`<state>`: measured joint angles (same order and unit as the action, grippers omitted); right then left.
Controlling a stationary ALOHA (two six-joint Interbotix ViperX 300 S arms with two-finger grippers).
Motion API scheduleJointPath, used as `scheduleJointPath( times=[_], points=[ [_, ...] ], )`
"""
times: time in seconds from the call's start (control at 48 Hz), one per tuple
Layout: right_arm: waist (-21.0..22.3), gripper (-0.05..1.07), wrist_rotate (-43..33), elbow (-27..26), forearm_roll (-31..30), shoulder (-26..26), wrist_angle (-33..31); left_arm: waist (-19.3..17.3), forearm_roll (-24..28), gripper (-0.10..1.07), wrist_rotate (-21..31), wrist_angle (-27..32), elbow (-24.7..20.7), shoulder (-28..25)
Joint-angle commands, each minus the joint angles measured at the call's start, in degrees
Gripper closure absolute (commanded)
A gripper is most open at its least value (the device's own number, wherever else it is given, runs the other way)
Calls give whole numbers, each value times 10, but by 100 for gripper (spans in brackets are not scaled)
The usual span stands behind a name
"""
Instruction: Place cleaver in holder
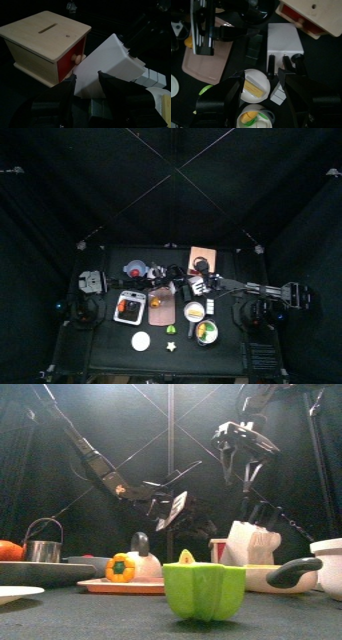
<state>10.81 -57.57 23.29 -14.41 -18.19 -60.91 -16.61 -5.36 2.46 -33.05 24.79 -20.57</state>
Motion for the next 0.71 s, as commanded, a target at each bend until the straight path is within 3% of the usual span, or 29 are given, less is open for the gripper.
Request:
scheduleJointPath(
  times=[0.0, 0.438, 0.688],
  points=[
    [-17, 14, 0, 7, -4, -31, 31, -1, 11, 18, -2, -6, 9, 41],
    [-33, 14, 4, 120, -33, -120, 197, -3, 59, 18, -1, 31, 56, 114],
    [-33, 14, 4, 171, -73, -146, 345, -3, 87, 18, -2, 75, 81, 163]
  ],
)
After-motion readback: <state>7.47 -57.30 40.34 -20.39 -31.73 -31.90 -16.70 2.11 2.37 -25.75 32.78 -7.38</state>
